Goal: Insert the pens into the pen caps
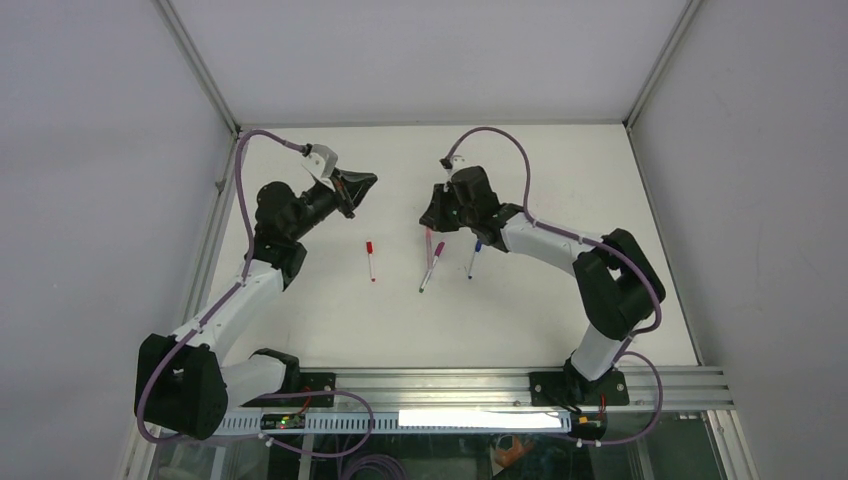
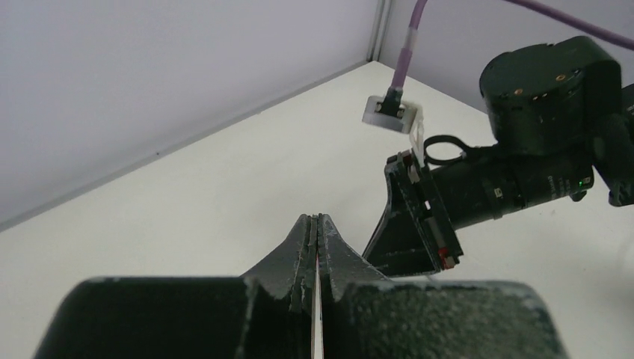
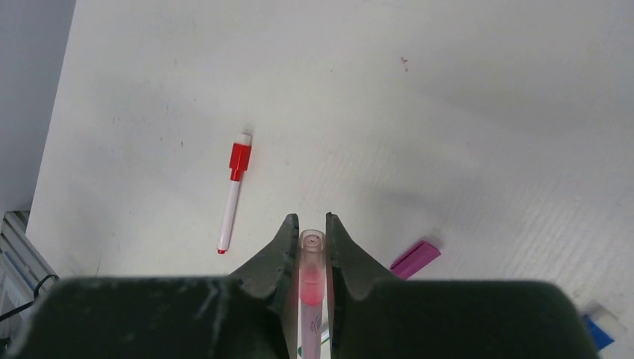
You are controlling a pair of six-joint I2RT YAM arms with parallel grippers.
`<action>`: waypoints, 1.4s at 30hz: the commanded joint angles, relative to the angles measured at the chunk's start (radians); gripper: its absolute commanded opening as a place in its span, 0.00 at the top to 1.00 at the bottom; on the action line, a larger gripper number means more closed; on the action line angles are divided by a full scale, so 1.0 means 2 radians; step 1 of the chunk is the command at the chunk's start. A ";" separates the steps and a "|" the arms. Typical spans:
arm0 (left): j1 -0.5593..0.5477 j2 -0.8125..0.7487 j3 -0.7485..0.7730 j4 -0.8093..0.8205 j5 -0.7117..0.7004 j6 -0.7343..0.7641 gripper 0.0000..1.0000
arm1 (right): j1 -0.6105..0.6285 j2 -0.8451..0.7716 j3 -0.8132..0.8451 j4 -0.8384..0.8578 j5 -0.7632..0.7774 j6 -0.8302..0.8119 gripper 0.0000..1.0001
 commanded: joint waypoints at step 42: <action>-0.023 0.000 -0.059 -0.121 -0.223 0.012 0.66 | -0.051 -0.070 -0.082 0.048 0.165 0.024 0.43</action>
